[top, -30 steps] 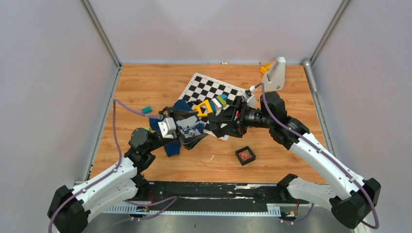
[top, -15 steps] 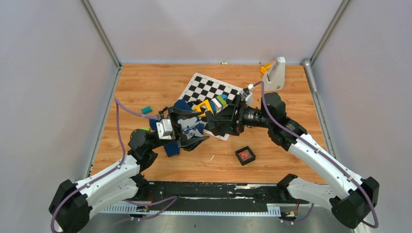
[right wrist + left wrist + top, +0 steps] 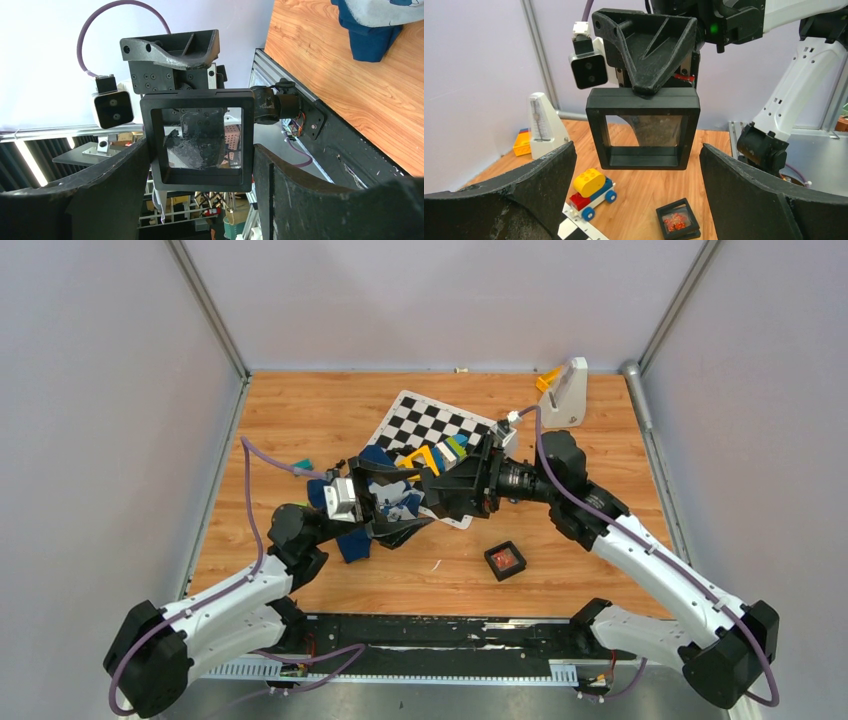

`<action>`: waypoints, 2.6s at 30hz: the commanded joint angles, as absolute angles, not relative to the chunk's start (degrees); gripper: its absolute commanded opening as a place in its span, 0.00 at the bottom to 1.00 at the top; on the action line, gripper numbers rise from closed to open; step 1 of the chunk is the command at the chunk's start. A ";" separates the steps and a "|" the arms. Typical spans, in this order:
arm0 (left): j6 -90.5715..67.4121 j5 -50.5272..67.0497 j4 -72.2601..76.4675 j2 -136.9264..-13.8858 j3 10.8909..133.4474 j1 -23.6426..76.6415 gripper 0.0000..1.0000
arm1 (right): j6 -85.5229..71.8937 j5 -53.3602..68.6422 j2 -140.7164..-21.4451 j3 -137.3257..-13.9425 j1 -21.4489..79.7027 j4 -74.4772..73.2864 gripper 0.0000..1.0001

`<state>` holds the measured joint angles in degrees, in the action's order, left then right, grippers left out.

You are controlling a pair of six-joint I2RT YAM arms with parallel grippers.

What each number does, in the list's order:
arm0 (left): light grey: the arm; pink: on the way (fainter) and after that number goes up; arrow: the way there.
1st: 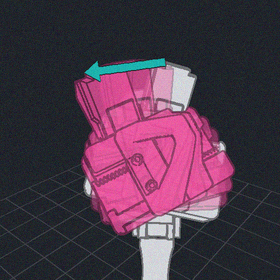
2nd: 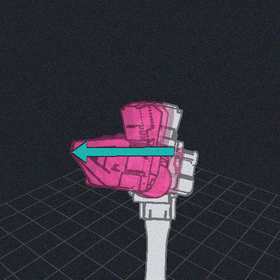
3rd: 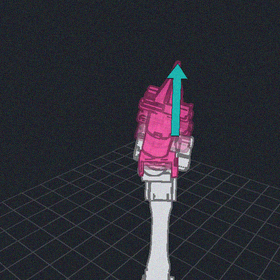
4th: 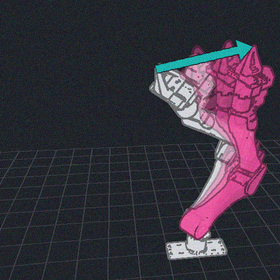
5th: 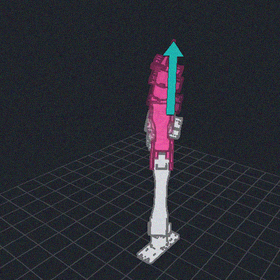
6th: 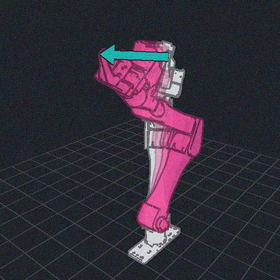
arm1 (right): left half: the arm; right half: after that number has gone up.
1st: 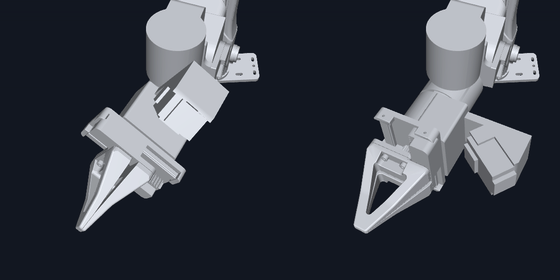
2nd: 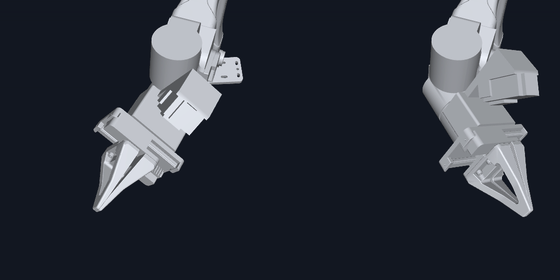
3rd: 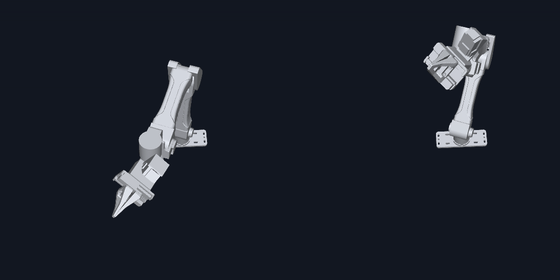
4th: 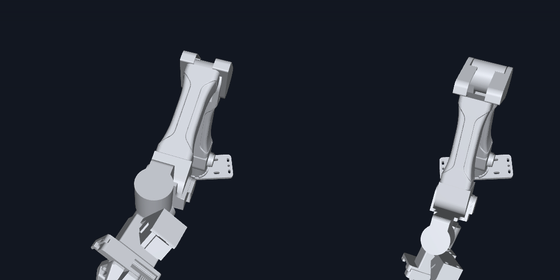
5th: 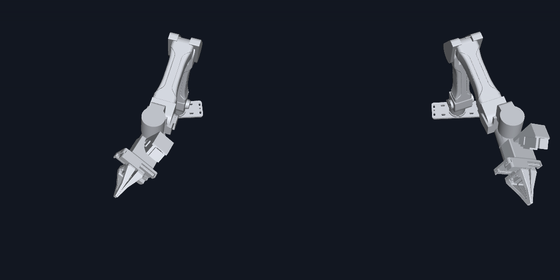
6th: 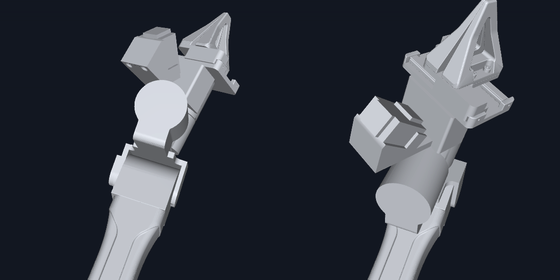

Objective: Remove the brooch from the garment

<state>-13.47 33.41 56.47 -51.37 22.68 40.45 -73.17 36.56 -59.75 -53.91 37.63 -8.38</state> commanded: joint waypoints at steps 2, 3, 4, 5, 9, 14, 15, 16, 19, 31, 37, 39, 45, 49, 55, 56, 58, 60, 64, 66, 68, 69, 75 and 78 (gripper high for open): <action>-14.50 34.45 60.00 -51.75 25.15 40.86 1.00 | -72.62 36.54 -60.38 -54.39 38.27 -4.74 0.00; -14.50 34.80 60.09 -51.80 25.25 40.87 1.00 | -72.60 36.52 -60.55 -54.48 38.38 -4.75 0.00; -14.50 35.02 60.10 -51.89 25.33 40.93 1.00 | -72.60 36.49 -60.65 -54.55 38.47 -4.68 0.00; -14.55 35.28 60.11 -51.96 25.43 40.99 1.00 | -72.53 36.38 -60.76 -54.62 38.57 -4.66 0.00; -14.67 36.17 60.11 -52.41 25.66 41.21 1.00 | -72.58 36.06 -61.17 -54.64 38.76 -4.66 0.00; -14.51 35.99 60.09 -52.63 25.58 41.23 1.00 | -72.77 35.69 -61.56 -54.75 39.01 -4.57 0.00; -14.44 35.93 60.06 -52.68 25.62 41.22 1.00 | -72.77 35.61 -61.68 -54.76 39.10 -4.57 0.00; -14.43 35.66 60.10 -52.72 25.64 41.22 1.00 | -72.82 35.52 -61.84 -54.73 39.31 -4.53 0.00; -14.48 35.15 60.10 -52.85 25.81 41.22 0.99 | -72.95 35.38 -62.13 -54.76 39.52 -4.55 0.00; -14.99 32.02 58.31 -51.19 24.57 41.20 0.35 | -68.87 31.96 -59.35 -53.49 39.58 -5.63 0.63; -20.35 25.64 52.35 -46.72 22.11 41.27 0.10 | -58.52 23.48 -53.59 -53.48 38.12 -13.02 0.98; -23.43 23.28 50.20 -45.14 21.73 41.23 0.06 | -53.16 22.97 -52.56 -53.80 37.53 -14.68 0.99; -34.03 23.11 34.05 -43.19 26.30 41.14 0.00 | -24.30 35.88 -47.20 -50.98 37.25 -11.55 0.98; -38.56 29.96 27.27 -46.99 31.09 41.06 0.00 | -21.68 45.33 -48.52 -50.91 37.30 -8.19 0.97; -42.62 36.97 27.25 -52.01 35.54 40.96 0.00 | -22.59 45.56 -53.91 -52.91 37.35 -8.70 0.87; -42.80 37.16 27.29 -52.20 35.85 40.96 0.00 | -22.59 44.90 -54.08 -52.91 37.35 -8.70 0.85; -43.09 37.46 27.56 -52.56 35.97 40.96 0.00 | -22.55 42.99 -54.07 -52.77 37.35 -8.74 0.82; -43.65 37.73 28.60 -52.64 35.65 40.96 0.00 | -22.54 41.69 -53.92 -52.50 37.35 -8.62 0.79; -44.95 38.61 30.80 -52.85 35.26 40.96 0.00 | -22.42 40.24 -53.75 -51.97 37.35 -8.44 0.76; -45.63 38.70 31.61 -53.02 35.19 40.96 0.00 | -22.37 40.19 -53.69 -51.69 37.35 -8.52 0.75; -46.32 38.49 32.38 -53.20 35.19 40.98 0.00 | -22.34 41.10 -53.62 -51.37 37.35 -8.44 0.75; -46.65 38.21 32.62 -53.28 35.22 40.97 0.00 | -22.48 41.21 -53.61 -51.19 37.35 -8.48 0.75; -49.91 37.57 36.50 -54.26 34.77 40.96 0.00 | -22.23 39.25 -53.56 -50.25 37.67 -8.77 0.73; -51.42 37.29 38.97 -54.75 34.69 40.96 0.00 | -21.98 37.79 -53.44 -49.83 37.78 -9.13 0.72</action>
<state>-47.51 36.86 30.83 -54.72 33.50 40.88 -23.66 41.17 -54.00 -50.72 37.43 -10.02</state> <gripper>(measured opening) 0.741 0.730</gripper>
